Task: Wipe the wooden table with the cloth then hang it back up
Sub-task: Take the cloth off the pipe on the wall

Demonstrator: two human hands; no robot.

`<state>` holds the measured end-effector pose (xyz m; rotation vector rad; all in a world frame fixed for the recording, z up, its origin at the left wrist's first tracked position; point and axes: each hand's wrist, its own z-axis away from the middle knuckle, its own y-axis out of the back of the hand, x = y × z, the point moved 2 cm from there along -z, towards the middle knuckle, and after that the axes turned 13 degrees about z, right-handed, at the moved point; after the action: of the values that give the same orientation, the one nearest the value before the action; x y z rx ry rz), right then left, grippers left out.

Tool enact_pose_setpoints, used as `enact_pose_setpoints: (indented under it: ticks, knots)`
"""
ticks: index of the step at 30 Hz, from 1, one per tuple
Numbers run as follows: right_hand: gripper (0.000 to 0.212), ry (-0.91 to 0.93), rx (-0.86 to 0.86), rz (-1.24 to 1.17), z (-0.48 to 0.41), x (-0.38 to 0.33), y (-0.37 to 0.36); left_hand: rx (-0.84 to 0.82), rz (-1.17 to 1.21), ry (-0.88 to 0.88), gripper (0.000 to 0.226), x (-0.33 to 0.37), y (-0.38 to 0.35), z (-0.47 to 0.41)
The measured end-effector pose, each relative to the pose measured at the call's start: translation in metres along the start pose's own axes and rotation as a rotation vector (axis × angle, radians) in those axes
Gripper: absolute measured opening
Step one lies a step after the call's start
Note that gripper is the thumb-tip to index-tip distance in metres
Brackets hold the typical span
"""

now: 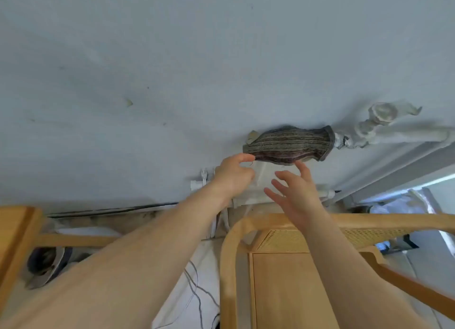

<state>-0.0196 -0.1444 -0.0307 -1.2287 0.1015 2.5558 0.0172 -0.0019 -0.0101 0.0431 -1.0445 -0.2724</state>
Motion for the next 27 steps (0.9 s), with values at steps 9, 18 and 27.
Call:
enact_pose_setpoints:
  ticks: [9,18,27]
  knots:
    - [0.027,0.026,0.298,-0.34,-0.027,-0.017,0.003,0.008,0.105,0.051,0.047,0.018,-0.006,-0.019]
    - [0.015,0.148,0.151,-0.147,0.105,-0.07,-0.027,0.078,-0.099,-0.303,0.039,0.041,0.036,0.095]
    - [0.019,0.079,-0.355,-0.189,0.244,-0.079,-0.134,0.379,-0.112,-0.5,0.006,0.067,0.158,0.238]
